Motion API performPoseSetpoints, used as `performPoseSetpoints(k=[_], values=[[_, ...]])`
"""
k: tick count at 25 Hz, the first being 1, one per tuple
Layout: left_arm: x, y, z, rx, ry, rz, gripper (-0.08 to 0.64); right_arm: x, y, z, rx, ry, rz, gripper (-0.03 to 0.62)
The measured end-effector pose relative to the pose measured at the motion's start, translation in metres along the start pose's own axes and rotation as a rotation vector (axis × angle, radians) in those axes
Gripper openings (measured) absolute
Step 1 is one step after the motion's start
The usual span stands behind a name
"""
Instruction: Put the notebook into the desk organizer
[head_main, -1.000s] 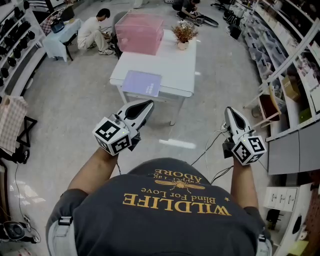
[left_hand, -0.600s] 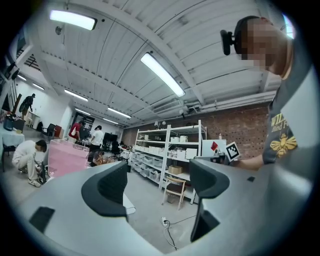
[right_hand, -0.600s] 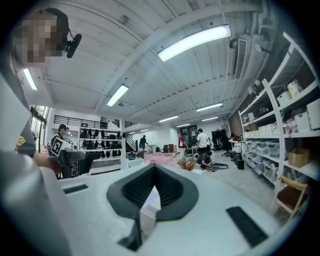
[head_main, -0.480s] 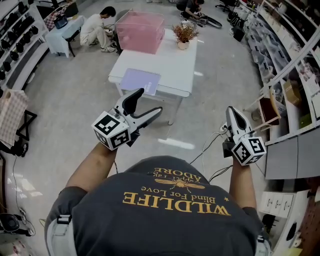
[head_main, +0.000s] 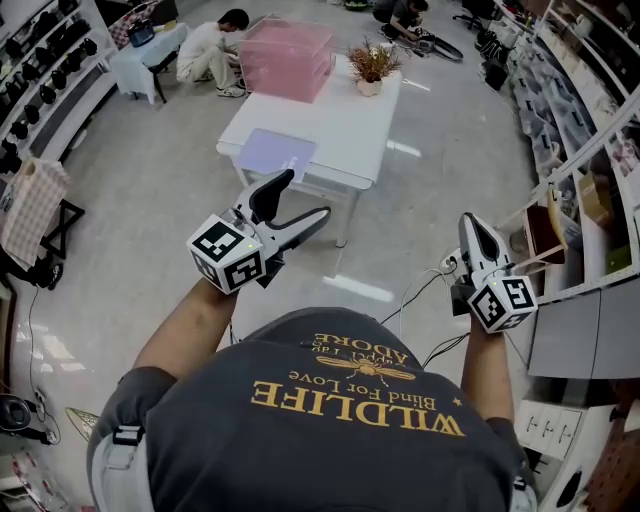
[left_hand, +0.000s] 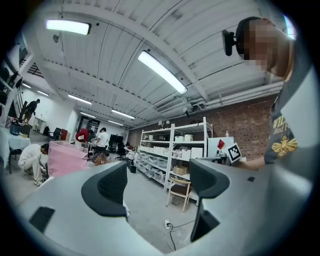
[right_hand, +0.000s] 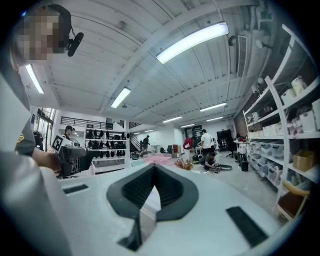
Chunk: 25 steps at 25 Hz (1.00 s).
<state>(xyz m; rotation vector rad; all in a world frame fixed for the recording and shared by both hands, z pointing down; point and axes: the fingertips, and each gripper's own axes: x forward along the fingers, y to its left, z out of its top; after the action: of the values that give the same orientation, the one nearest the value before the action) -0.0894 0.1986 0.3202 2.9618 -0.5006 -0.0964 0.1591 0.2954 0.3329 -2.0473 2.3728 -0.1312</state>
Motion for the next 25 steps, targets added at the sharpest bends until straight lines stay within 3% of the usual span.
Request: performPoseSetpoints(k=[5, 10, 25], values=[[0.020, -0.004, -0.011, -0.004, 0.028, -0.006, 0.391, 0.003, -0.026, -0.004, 0.021, -0.009, -0.009, 0.000], [0.042, 0.032, -0.015, -0.021, 0.038, -0.028, 0.391, 0.038, -0.036, -0.011, 0.023, 0.006, -0.020, 0.000], [0.190, 0.264, 0.019, -0.037, 0.048, -0.287, 0.391, 0.266, -0.084, 0.029, -0.020, 0.008, -0.195, 0.000]])
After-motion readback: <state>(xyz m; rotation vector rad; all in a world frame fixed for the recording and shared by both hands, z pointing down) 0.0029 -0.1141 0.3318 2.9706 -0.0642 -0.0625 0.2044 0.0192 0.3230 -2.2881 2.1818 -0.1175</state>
